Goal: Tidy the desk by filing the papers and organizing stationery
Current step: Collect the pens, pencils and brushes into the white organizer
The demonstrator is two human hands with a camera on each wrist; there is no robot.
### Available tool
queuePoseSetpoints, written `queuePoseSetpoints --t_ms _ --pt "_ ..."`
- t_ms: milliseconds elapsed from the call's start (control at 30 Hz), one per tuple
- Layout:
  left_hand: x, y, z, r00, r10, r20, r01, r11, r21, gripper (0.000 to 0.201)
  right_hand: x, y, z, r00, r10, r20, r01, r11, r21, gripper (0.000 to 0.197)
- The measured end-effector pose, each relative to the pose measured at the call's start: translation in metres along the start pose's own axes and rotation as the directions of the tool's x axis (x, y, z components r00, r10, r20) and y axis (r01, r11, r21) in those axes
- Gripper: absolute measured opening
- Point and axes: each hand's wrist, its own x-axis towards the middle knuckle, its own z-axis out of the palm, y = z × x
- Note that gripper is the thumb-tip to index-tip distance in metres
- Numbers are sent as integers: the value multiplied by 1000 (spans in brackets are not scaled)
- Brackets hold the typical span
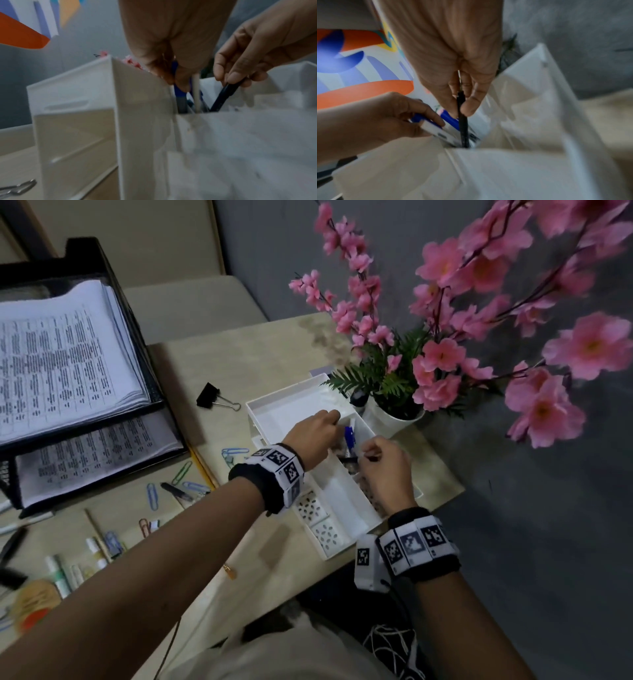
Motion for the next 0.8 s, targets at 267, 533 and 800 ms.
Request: queuePoseSetpoints --t_ms 267,533,800 --pt "20 -3 -15 992 -104 67 118 962 -248 37 21 -23 -5 993 -114 -25 110 986 -126 12" --pt "-39 -32 -24 882 -430 -192 203 716 -669 28 2 -63 11 970 -231 -71 228 973 -42 26" --pt "-161 -119 7 436 -895 100 359 70 -931 29 -39 -113 129 857 -226 462 260 966 -9 20"
